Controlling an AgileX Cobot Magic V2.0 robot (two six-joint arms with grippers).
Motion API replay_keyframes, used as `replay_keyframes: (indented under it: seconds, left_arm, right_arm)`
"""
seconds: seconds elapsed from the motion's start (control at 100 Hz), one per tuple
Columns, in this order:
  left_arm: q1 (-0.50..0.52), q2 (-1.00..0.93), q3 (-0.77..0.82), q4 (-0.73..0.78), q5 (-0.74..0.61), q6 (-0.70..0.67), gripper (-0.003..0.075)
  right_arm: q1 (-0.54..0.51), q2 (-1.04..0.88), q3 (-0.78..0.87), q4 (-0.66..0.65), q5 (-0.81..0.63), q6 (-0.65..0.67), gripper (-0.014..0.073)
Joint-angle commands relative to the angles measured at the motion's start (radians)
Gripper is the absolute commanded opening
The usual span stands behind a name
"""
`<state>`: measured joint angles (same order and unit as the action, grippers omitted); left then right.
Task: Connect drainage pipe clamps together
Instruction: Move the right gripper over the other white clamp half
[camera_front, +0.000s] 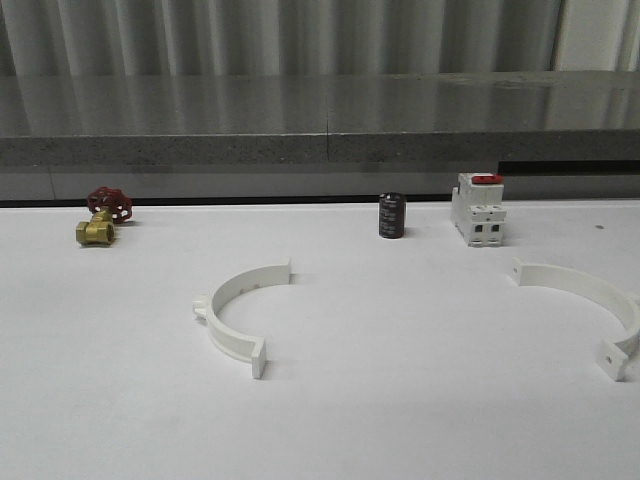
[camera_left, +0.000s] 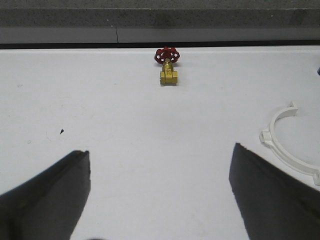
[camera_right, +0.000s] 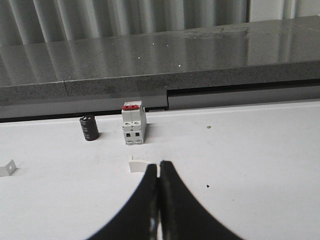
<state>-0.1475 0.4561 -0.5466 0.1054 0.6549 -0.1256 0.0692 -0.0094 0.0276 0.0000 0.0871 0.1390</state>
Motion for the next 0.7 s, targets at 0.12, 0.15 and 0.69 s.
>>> replay_keyframes:
  seconds: [0.12,0.15,0.69]
  left_arm:
    - [0.004,-0.063,0.026,-0.004,-0.102,0.000,0.0340]
    - [0.004,-0.066,0.029,-0.004,-0.102,0.000,0.0286]
    - [0.004,-0.066,0.030,-0.004,-0.105,0.000,-0.0021]
  right_arm:
    - [0.000,-0.020,-0.018,0.000,-0.104,-0.010,-0.0067]
    - [0.000,-0.020,-0.019,0.000,-0.101,-0.010,-0.0067]
    - [0.000,0.440,-0.553,0.000,0.433,-0.010,-0.0067]
